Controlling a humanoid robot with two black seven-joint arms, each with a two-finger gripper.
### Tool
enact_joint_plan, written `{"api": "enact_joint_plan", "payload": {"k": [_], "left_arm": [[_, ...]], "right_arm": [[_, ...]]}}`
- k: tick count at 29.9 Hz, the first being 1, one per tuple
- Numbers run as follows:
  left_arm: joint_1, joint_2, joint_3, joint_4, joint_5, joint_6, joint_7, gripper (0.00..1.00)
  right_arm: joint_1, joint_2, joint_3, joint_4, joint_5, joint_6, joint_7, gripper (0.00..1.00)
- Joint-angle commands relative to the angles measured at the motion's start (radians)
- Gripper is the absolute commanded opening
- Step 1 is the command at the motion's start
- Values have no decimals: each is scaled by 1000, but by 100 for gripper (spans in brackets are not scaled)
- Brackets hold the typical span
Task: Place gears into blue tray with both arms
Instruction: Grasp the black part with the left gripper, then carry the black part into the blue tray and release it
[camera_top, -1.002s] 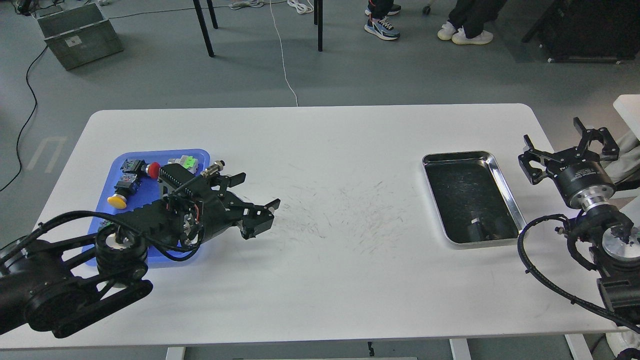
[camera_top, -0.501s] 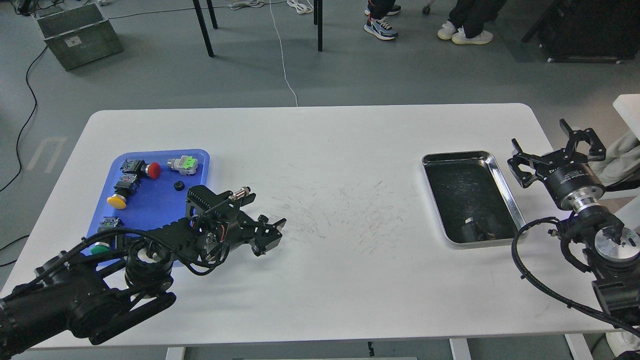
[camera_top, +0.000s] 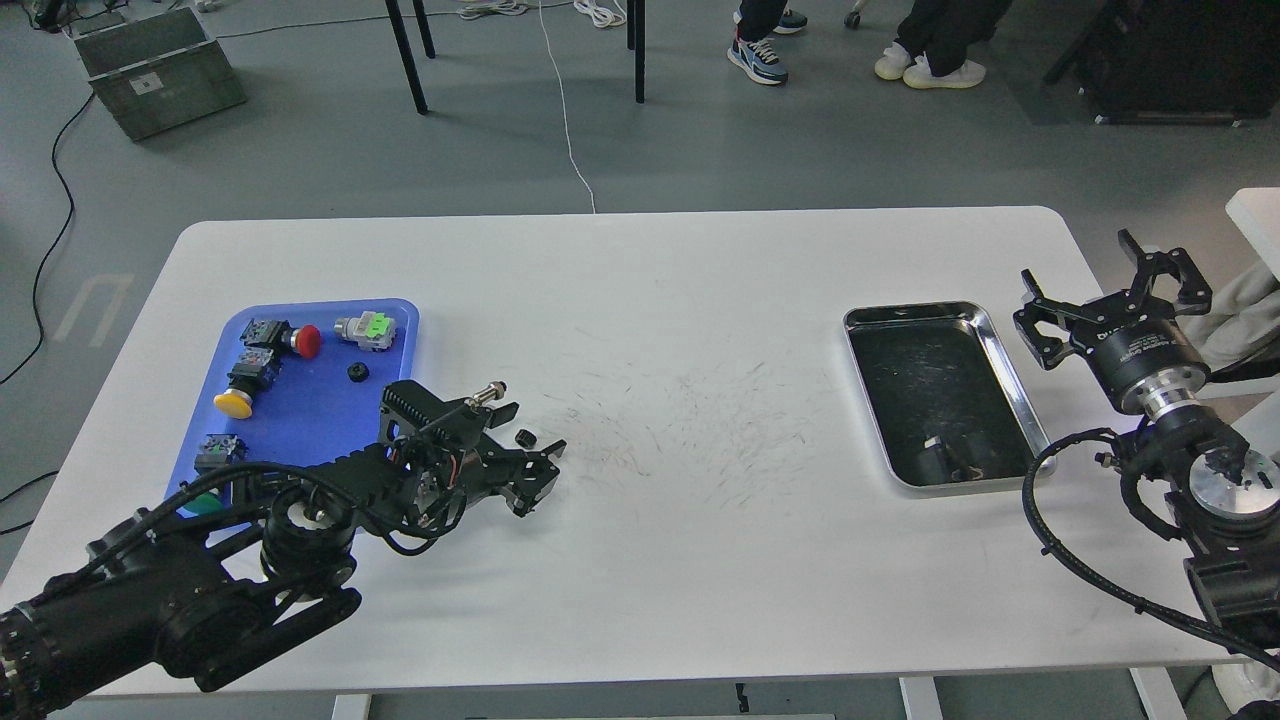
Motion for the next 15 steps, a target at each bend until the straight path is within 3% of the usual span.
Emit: {"api": "enact_joint_plan", "payload": {"k": [1,5,7,11,15], "left_arm": [[3,1,0,4,0,-9,1,56],[6,3,0,4,0,-18,1,47],[8,3,0,4,0,-26,1,32],[14,0,0,4,0,-37,1,12],[19,3,-3,1,0,-38,1,8]], "right_arm": [[-1,0,-1,0,0,0,0,94],[-1,-1,-1,2,0,0,0,94],[-1,-3,-1,2,0,0,0,94],[-1,-6,-1,2,0,0,0,94],[-1,-6,-1,2,0,0,0,94]]}}
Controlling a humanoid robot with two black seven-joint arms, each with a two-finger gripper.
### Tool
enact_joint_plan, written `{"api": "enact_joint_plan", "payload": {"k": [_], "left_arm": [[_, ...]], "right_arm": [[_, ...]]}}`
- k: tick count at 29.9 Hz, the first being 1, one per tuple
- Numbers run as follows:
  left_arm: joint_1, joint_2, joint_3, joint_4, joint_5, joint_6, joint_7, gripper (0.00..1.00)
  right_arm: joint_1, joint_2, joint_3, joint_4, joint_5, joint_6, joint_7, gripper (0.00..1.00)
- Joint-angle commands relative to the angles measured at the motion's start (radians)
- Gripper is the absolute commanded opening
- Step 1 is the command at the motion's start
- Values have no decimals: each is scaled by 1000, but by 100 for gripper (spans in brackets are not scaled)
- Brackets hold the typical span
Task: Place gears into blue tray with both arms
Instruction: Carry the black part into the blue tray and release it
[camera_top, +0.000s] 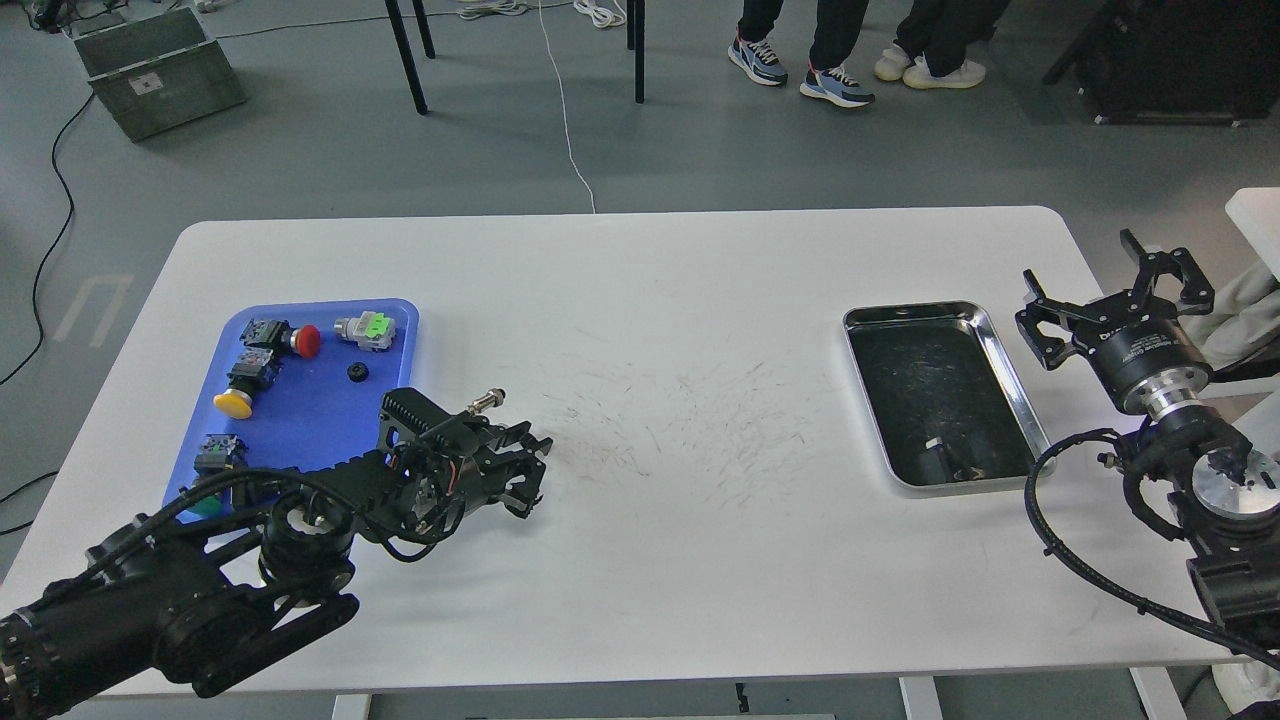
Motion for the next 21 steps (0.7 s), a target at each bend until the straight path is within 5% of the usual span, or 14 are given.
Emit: {"api": "enact_joint_plan", "payload": {"k": [1,10,21], "left_arm": [[1,7,-1,-3,0,-4,1,8],[-90,95,-21,-78,0,4,14,7],[-165,350,-51,-87,-418,113,25,8]], "right_arm": [[0,0,0,2,0,0,0,94],[6,0,0,23,0,-6,0,94],[14,-2,0,26,-2,-9,0,94]]}}
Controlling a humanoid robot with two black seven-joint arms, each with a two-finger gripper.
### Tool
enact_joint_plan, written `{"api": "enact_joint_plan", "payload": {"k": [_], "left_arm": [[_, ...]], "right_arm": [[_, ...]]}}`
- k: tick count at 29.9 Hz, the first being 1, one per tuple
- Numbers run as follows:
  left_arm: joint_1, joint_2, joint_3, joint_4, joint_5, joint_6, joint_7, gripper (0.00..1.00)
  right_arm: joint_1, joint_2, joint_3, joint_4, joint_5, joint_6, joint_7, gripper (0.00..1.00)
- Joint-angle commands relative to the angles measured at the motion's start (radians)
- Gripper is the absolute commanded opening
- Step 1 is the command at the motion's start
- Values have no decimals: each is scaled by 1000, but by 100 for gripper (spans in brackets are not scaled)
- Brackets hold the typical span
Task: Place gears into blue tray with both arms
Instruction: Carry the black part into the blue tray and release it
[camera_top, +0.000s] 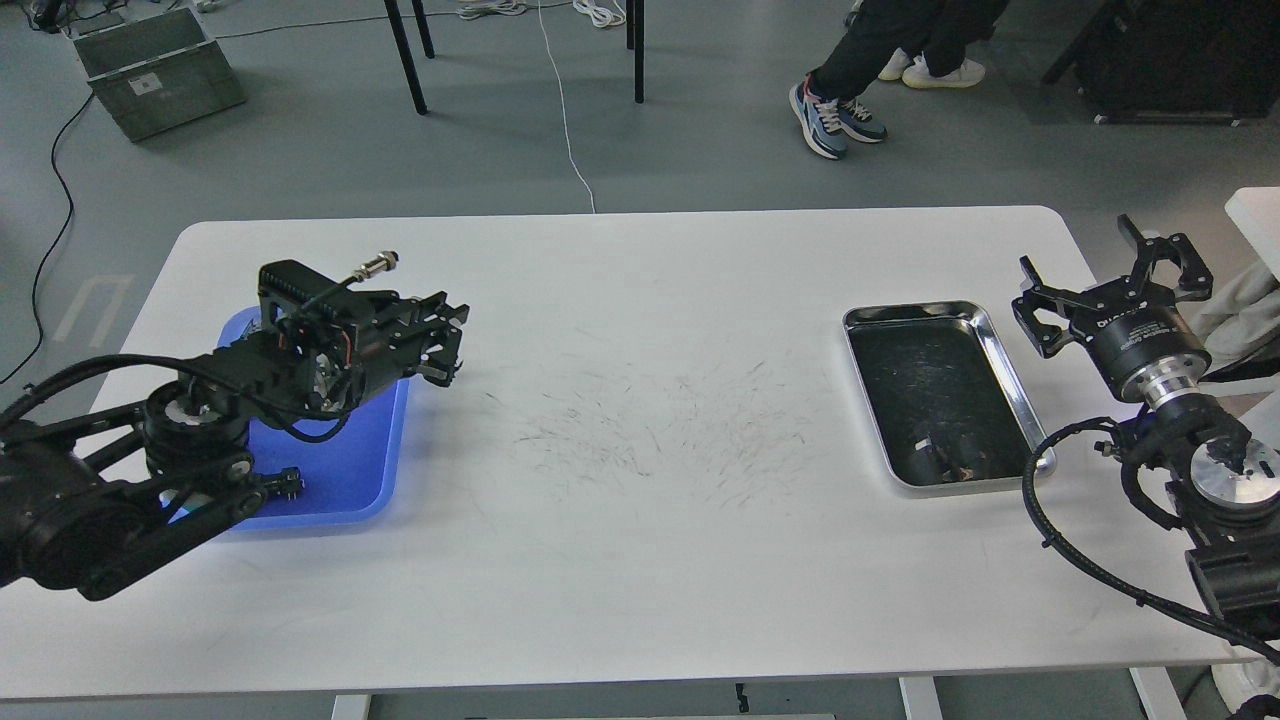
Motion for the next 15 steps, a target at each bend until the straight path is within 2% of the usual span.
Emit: {"api": "enact_joint_plan", "payload": {"k": [1,6,9,15], "left_arm": [[31,53,5,14,-133,71,-5,8],[159,51,2,52,-152,138,-17,8],[227,43,-7,57,-149,151,-17,9],[243,8,-5,106,-144,151,-20,10]], "right_arm": [[2,0,-1,-2,-2,0,0,94],[2,0,-2,-1,-5,-2,0,94],[2,0,-2,-2,-7,-3,0,94],[1,-3,-2,-2,-10,-3,0,94]]}}
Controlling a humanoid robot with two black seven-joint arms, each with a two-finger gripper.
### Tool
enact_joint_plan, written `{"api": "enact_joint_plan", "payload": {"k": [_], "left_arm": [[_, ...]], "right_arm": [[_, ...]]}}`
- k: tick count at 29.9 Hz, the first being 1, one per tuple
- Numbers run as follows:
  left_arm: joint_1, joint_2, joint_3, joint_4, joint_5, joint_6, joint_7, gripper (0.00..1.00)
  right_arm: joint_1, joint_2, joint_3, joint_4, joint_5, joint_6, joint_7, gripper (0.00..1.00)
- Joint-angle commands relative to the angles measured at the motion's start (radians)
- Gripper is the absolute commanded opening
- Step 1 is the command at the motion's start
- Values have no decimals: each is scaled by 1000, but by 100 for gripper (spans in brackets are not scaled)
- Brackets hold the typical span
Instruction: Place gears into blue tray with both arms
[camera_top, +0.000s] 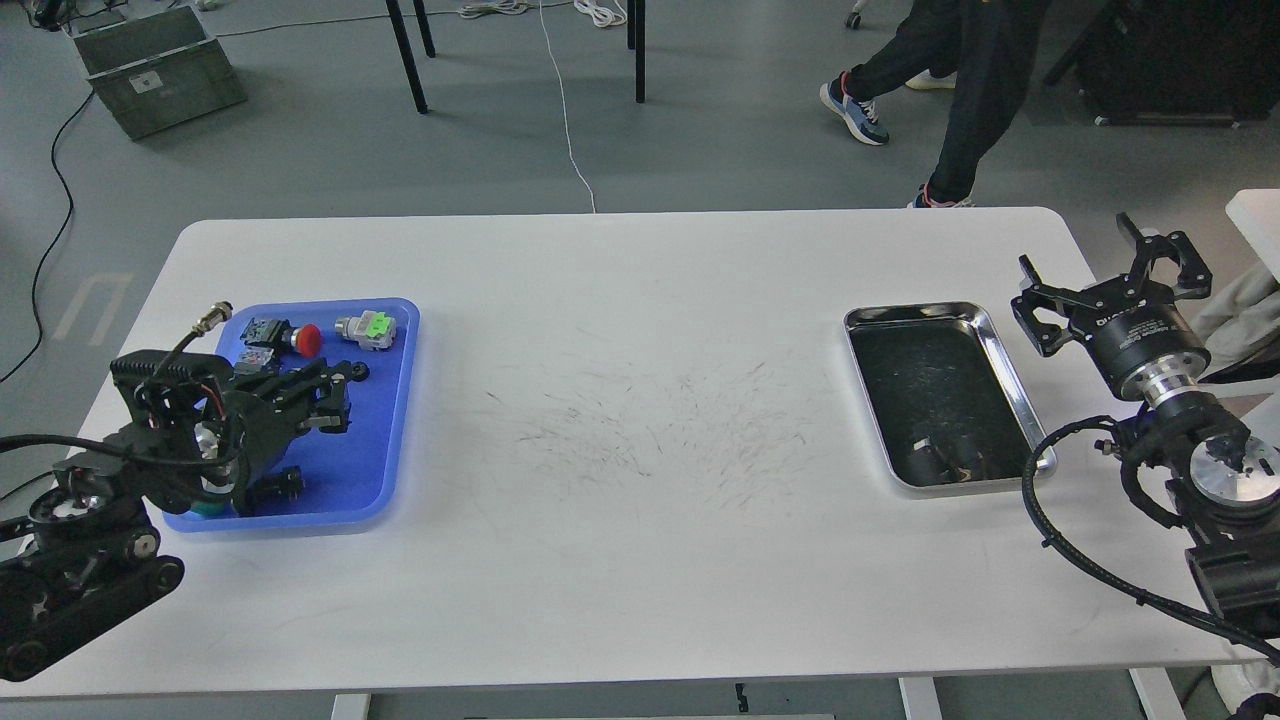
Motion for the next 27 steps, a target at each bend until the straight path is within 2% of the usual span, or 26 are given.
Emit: {"api": "enact_joint_plan", "payload": {"k": [1,5,6,7,8,10,27], "left_arm": [[4,-18,2,39,-1,0,-3,10],[5,-42,3,62,1,0,-6,14],[5,-45,3,62,1,0,-6,18],[5,-45,3,62,1,0,-6,26],[5,-45,3,62,-1,0,-6,49],[4,-42,3,62,-5,0,-6,100],[-12,-32,-20,59,-10,2,-9,99]], "right_arm": [[-2,-1,0,0,-2,0,0,94],[-2,-1,0,-2,-2,0,0,94],[-2,-1,0,-2,-2,0,0,94],[-3,-1,0,-3,-2,0,0,94],[-3,-1,0,-3,-2,0,0,95],[-3,-1,0,-5,-2,0,0,95],[-5,-1,0,-2,-2,0,0,95]]}}
